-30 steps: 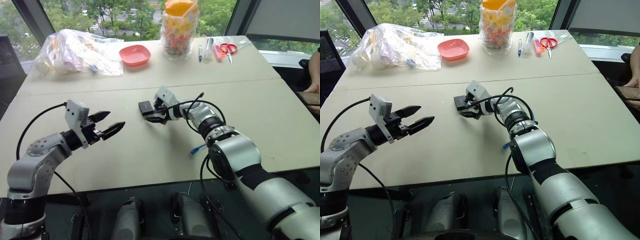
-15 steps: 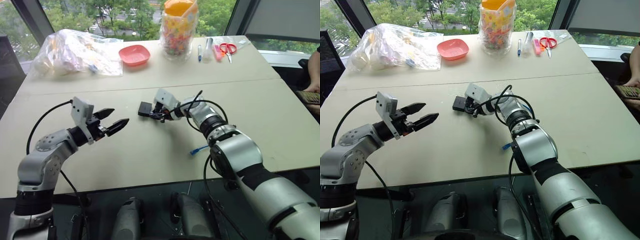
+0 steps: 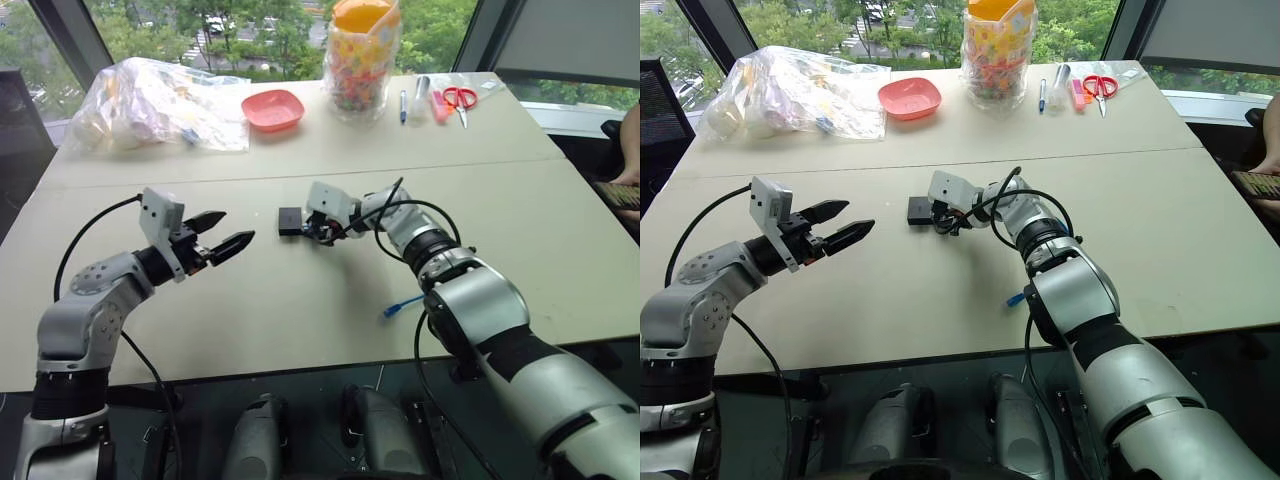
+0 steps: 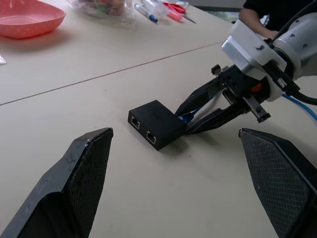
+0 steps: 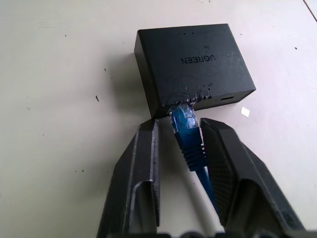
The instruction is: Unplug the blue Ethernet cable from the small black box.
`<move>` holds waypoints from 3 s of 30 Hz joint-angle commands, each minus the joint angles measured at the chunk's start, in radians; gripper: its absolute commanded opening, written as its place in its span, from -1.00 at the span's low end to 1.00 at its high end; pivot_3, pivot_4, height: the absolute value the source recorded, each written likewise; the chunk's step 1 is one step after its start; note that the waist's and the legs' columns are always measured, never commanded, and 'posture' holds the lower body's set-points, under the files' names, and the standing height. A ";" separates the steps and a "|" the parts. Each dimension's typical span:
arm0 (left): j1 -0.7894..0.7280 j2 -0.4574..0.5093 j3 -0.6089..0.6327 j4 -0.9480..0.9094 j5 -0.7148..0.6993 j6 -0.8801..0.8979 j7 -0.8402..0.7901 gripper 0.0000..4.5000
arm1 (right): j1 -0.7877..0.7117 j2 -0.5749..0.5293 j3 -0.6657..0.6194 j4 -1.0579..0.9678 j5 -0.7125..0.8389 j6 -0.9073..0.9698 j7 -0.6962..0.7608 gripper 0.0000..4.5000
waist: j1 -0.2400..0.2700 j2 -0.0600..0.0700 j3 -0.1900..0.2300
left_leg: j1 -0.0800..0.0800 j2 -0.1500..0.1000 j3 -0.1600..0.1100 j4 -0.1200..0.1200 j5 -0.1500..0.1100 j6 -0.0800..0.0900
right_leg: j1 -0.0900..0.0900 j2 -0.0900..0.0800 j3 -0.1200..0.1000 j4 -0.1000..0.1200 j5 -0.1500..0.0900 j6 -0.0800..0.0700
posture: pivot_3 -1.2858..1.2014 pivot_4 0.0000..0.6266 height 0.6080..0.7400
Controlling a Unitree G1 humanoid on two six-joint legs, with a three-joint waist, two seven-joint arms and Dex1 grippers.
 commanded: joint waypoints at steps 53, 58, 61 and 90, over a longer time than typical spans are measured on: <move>-0.914 -0.194 0.010 1.315 0.222 -0.277 -0.507 -0.77 | 0.309 -0.326 0.072 -0.772 -0.094 -0.293 -0.383 0.00 | 0.023 -0.003 0.002 | -0.004 -0.002 0.007 0.000 0.001 0.000 | -0.004 0.000 0.000 0.000 0.001 0.005 | 0.03 -0.52 1.00; -0.900 -0.179 0.101 1.273 0.132 -0.156 -0.519 -0.77 | 0.555 -0.174 -0.201 -1.191 0.439 0.255 -0.348 0.65 | 0.024 -0.004 0.002 | -0.003 -0.002 0.006 0.000 0.001 0.000 | -0.002 0.000 0.000 0.001 0.002 0.004 | 0.03 -0.52 1.00; -0.882 -0.179 0.146 1.214 0.072 -0.051 -0.539 -0.77 | 0.651 -0.045 -0.322 -1.470 0.877 0.651 -0.403 0.65 | 0.018 -0.004 0.002 | -0.003 -0.001 0.003 0.000 0.001 0.000 | -0.004 0.001 0.001 0.003 0.003 0.002 | 0.03 -0.52 1.00; -0.689 -0.235 0.183 0.761 -0.194 0.354 -0.460 -0.77 | 0.653 0.258 -0.403 -1.441 1.311 0.813 -0.671 0.65 | 0.024 -0.004 0.002 | -0.002 0.000 -0.003 0.001 0.000 0.000 | -0.001 0.001 0.000 0.000 0.002 0.004 | 0.03 -0.52 1.00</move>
